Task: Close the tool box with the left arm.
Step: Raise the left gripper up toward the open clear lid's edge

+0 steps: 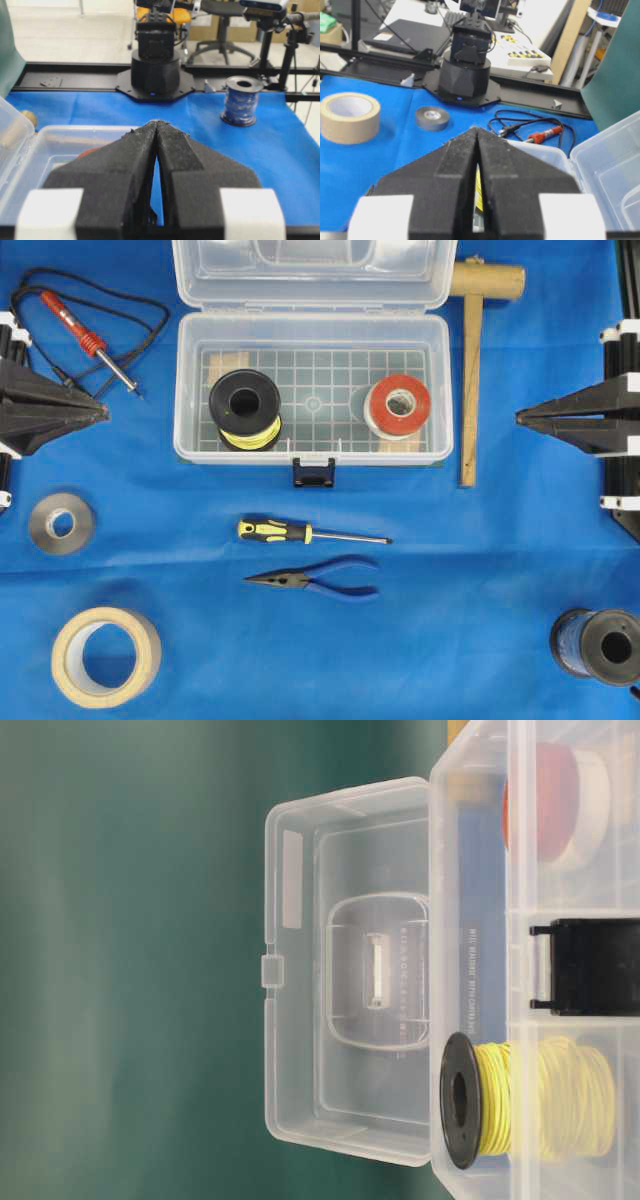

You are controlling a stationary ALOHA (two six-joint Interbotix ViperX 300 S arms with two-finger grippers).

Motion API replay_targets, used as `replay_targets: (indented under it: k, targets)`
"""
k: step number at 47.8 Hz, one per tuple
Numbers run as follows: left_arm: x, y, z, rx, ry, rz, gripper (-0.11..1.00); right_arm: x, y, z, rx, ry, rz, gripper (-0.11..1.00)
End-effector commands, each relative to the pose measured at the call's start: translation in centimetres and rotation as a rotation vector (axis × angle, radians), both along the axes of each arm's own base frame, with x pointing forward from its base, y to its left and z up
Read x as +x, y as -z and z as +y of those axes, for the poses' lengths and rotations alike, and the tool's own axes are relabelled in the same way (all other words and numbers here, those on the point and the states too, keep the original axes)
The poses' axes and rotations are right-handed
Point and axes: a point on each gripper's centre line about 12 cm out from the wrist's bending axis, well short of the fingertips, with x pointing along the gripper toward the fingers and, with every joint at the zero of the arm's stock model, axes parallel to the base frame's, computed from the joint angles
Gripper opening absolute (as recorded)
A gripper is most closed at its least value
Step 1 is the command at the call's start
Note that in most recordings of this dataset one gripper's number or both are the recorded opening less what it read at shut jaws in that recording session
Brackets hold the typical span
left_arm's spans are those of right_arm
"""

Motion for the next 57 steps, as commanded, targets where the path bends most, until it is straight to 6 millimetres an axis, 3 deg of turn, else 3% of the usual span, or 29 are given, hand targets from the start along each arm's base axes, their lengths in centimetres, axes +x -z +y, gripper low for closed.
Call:
replay_targets:
  k: [1, 12, 27, 31, 43, 57]
  targets:
    - [0.4, -1.3, 0.4, -0.021, -0.023, -0.034, 0.0, 0.3, -1.6, 0.0, -0.005, 0.002, -0.041, 0.0]
    - [0.6, -2.9, 1.8, 0.009, -0.093, -0.075, 0.0, 0.8, -1.6, -0.7, -0.013, 0.035, -0.024, 0.0]
    - [1.8, -6.0, 7.5, 0.051, -0.346, -0.088, 0.02, 1.0, -0.8, -1.1, -0.01, 0.052, 0.014, 0.0]
    - [2.7, -6.4, 9.4, 0.043, -0.405, -0.06, 0.18, 1.1, -0.6, -1.1, -0.01, 0.054, 0.025, 0.0]
    - [7.0, -7.3, 14.9, 0.016, -0.513, 0.089, 0.85, 1.1, -0.4, -1.3, -0.008, 0.062, 0.045, 0.0]
    - [12.0, -5.3, 21.4, 0.033, -0.582, 0.314, 0.88, 1.2, 0.0, -1.3, -0.007, 0.063, 0.068, 0.0]
